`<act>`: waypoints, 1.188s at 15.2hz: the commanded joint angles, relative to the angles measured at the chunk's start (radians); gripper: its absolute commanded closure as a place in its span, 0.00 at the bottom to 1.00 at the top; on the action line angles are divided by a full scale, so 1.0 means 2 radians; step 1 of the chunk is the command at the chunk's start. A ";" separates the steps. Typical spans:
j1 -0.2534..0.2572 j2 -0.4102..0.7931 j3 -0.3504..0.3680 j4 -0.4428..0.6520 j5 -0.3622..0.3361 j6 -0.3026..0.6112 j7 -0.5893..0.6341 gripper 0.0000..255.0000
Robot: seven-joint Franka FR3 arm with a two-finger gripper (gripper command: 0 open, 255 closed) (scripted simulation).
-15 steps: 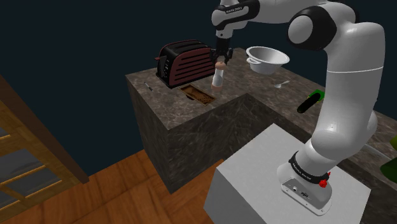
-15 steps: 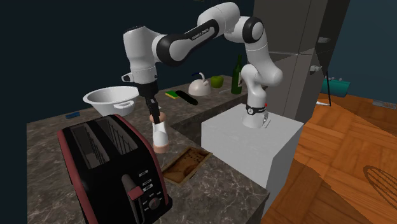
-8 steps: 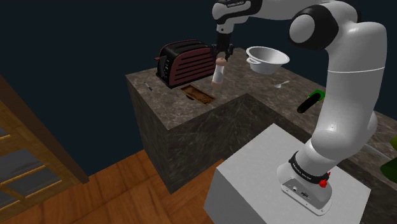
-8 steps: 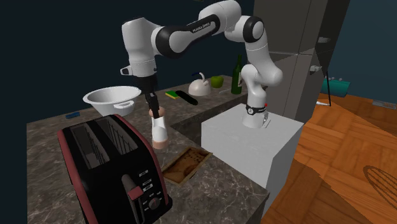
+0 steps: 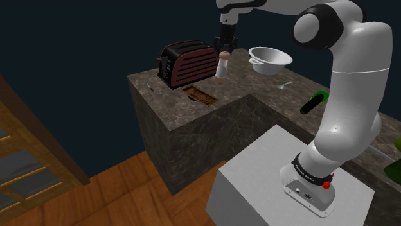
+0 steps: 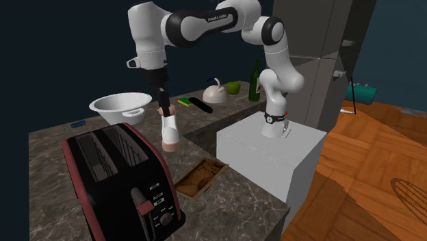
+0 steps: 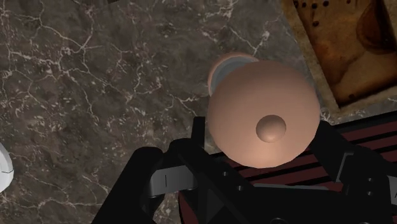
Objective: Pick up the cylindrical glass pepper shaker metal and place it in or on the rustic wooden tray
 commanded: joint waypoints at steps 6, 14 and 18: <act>-0.002 0.004 0.000 0.054 0.000 -0.050 0.001 1.00; 0.032 -0.006 0.012 0.090 -0.003 -0.095 0.049 1.00; 0.060 -0.007 0.023 0.116 -0.004 -0.120 0.088 1.00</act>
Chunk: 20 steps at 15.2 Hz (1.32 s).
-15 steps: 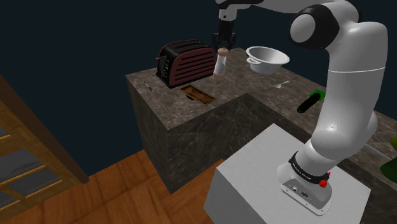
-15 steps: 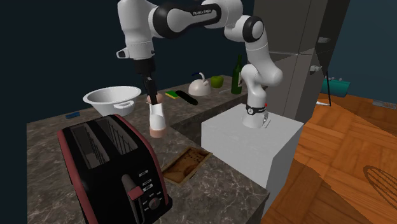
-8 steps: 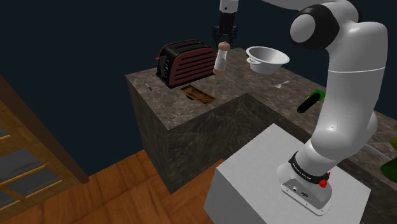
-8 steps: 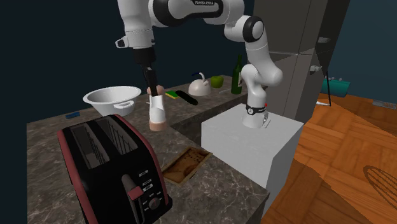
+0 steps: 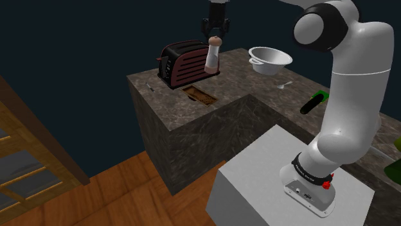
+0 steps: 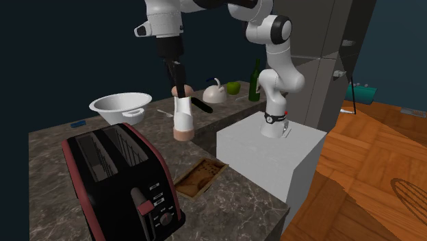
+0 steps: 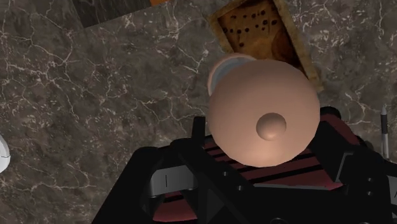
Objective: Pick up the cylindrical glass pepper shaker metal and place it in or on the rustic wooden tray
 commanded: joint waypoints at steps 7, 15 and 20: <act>0.043 0.016 0.016 0.057 -0.001 -0.039 0.062 1.00; 0.046 -0.010 0.016 -0.040 -0.003 0.032 0.059 1.00; 0.047 -0.018 0.016 -0.086 -0.003 0.070 0.058 1.00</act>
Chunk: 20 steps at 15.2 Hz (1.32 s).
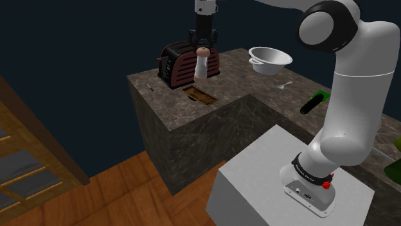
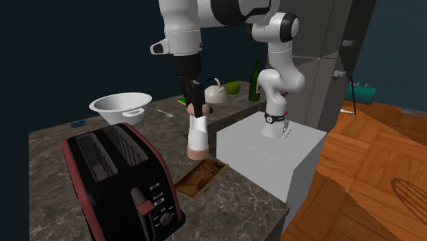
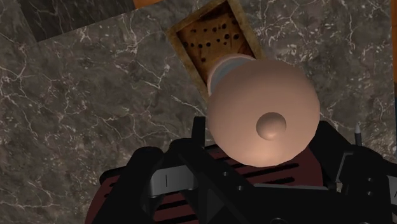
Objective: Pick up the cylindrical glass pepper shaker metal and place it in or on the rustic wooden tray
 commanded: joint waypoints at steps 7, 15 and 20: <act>0.002 -0.004 0.000 -0.058 0.000 0.055 -0.001 1.00; 0.002 -0.002 0.001 -0.093 0.001 0.092 -0.002 1.00; 0.002 -0.002 0.001 -0.093 0.001 0.092 -0.002 1.00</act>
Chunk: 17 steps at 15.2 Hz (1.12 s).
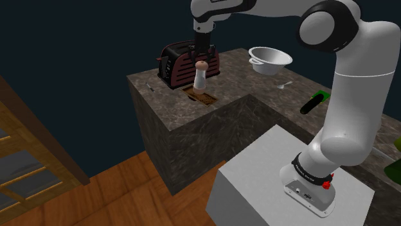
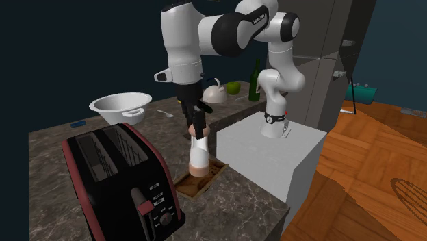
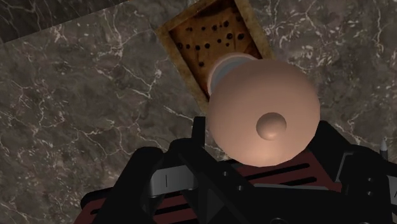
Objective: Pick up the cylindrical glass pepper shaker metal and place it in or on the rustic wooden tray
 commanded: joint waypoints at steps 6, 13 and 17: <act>0.000 0.000 0.000 0.000 0.000 0.000 0.000 0.00; -0.002 0.007 -0.001 0.074 0.000 -0.067 0.001 0.00; -0.002 0.007 -0.001 0.074 0.000 -0.067 0.001 0.00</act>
